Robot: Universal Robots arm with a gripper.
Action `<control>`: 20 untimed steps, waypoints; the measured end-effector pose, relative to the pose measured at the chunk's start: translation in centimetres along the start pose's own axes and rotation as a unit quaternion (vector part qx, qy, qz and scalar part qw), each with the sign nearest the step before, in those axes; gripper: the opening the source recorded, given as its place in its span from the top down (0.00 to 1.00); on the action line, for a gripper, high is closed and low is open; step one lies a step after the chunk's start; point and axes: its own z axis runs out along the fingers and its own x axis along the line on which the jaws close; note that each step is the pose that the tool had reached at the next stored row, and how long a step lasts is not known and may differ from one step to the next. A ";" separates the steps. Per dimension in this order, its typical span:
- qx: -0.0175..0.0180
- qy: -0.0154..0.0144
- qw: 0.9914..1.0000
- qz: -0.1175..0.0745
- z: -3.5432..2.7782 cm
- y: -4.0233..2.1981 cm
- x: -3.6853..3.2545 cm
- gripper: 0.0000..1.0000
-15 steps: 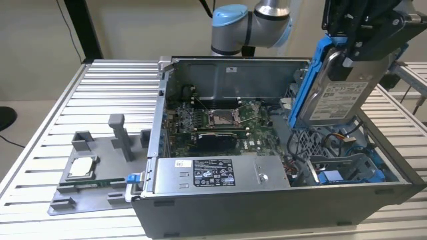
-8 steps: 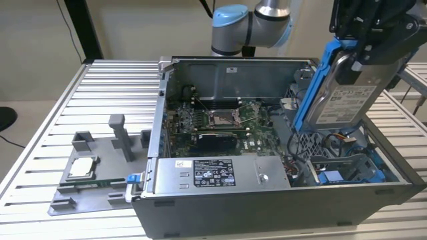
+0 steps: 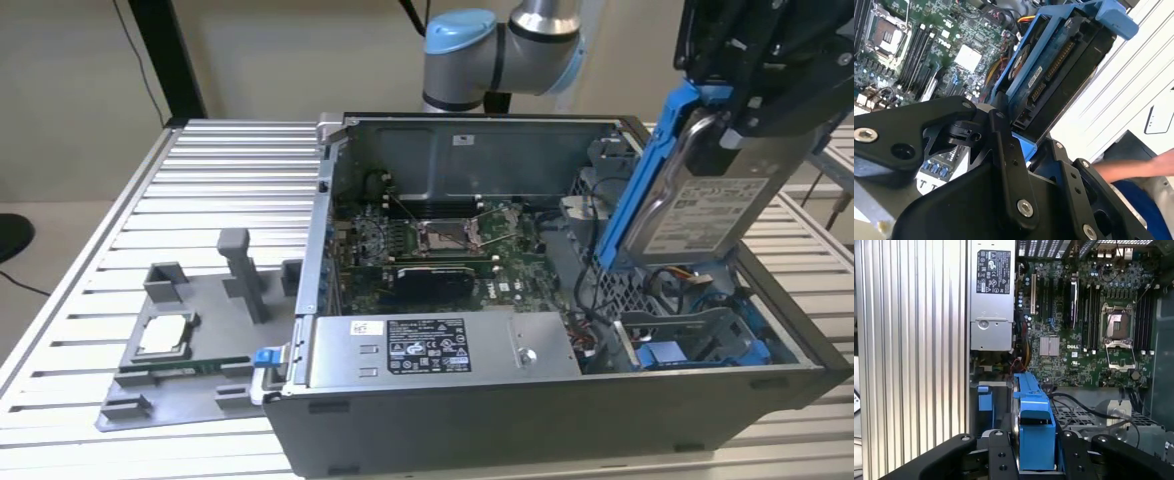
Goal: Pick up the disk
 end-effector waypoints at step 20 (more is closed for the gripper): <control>0.000 0.000 1.000 0.000 0.13 -3.41 2.58 1.00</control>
